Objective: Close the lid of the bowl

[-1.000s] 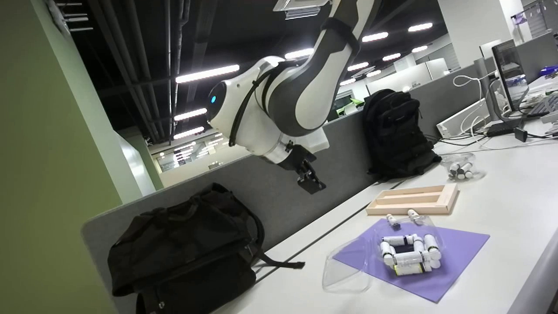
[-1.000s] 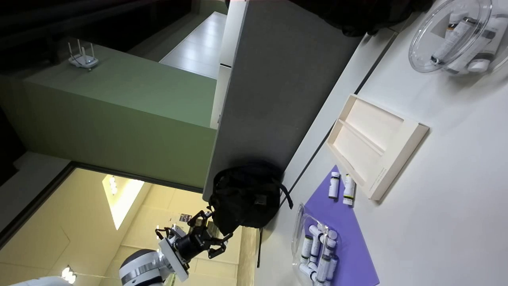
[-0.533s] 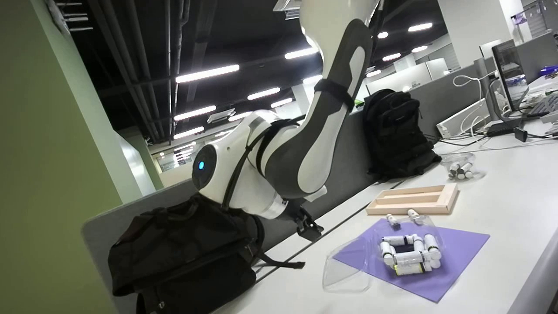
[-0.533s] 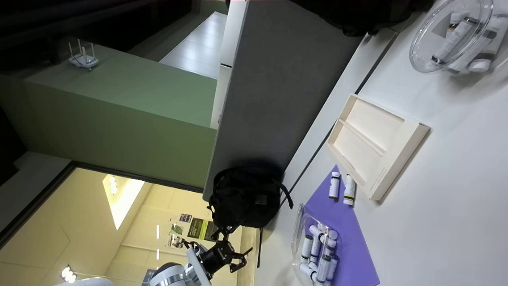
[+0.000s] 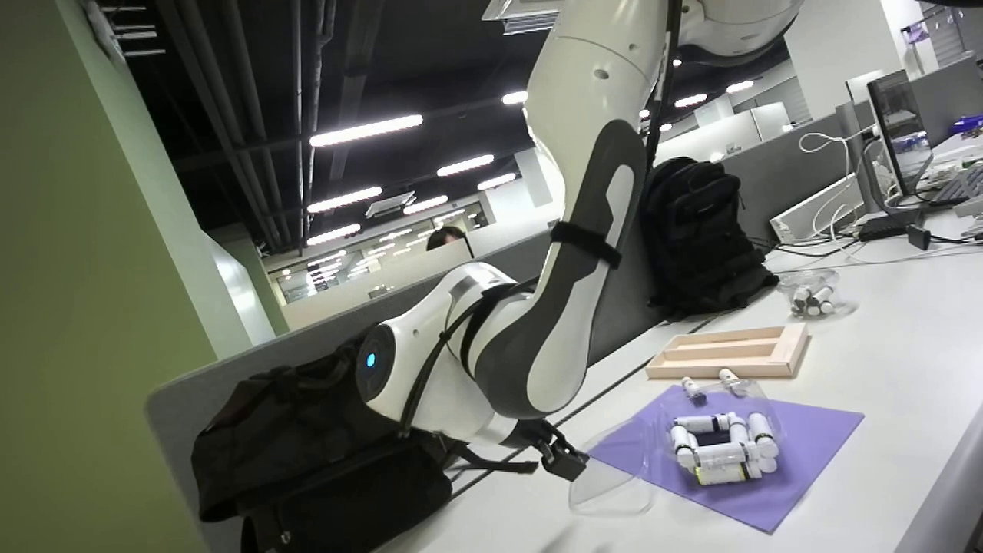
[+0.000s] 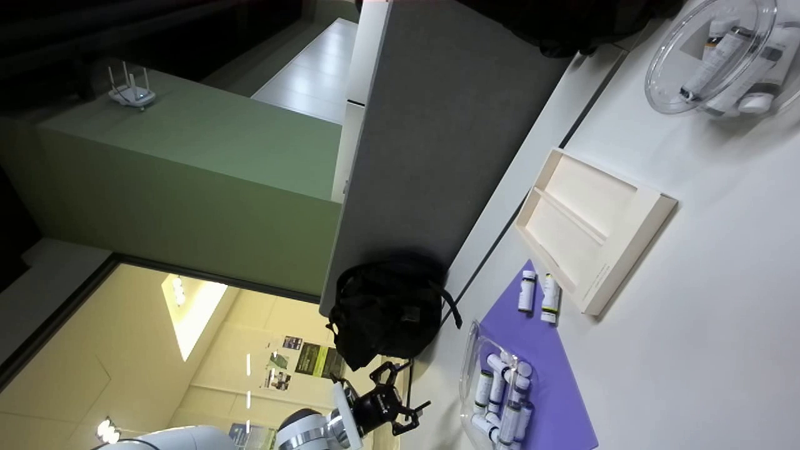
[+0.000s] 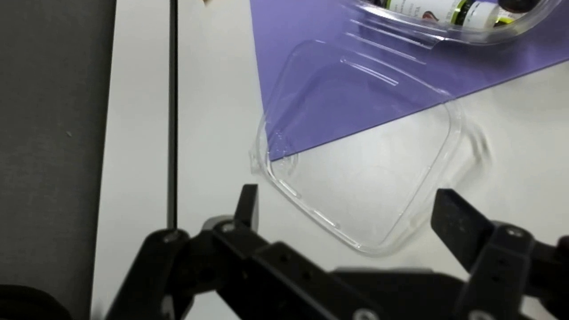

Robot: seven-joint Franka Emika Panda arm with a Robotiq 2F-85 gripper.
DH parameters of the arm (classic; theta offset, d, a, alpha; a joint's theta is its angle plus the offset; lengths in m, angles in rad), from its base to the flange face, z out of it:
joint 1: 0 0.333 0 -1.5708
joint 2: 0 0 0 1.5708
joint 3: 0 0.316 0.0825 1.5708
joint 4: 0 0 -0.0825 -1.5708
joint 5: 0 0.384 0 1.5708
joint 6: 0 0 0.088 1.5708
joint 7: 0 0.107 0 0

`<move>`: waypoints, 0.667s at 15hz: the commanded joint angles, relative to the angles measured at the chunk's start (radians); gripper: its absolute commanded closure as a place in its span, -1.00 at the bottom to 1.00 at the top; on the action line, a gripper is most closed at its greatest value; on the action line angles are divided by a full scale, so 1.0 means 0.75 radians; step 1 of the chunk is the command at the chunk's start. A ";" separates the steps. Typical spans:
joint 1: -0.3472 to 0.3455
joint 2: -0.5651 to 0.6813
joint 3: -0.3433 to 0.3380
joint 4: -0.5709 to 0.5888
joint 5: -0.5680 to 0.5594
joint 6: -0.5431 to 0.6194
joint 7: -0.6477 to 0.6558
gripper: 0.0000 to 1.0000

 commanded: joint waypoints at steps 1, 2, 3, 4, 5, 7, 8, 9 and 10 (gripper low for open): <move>0.013 0.079 -0.015 0.083 0.071 -0.014 -0.115 -1.00; 0.013 0.094 -0.018 0.089 0.089 -0.016 -0.136 -1.00; 0.014 0.107 -0.022 0.094 0.102 -0.019 -0.151 -1.00; 0.014 0.119 -0.026 0.095 0.115 -0.021 -0.167 -1.00; 0.014 0.131 -0.031 0.095 0.128 -0.024 -0.182 -1.00; 0.015 0.153 -0.039 0.097 0.150 -0.025 -0.211 -1.00; 0.015 0.166 -0.041 0.104 0.158 -0.026 -0.224 -1.00; 0.016 0.177 -0.044 0.109 0.165 -0.027 -0.235 -1.00; 0.018 0.189 -0.048 0.113 0.173 -0.028 -0.244 -1.00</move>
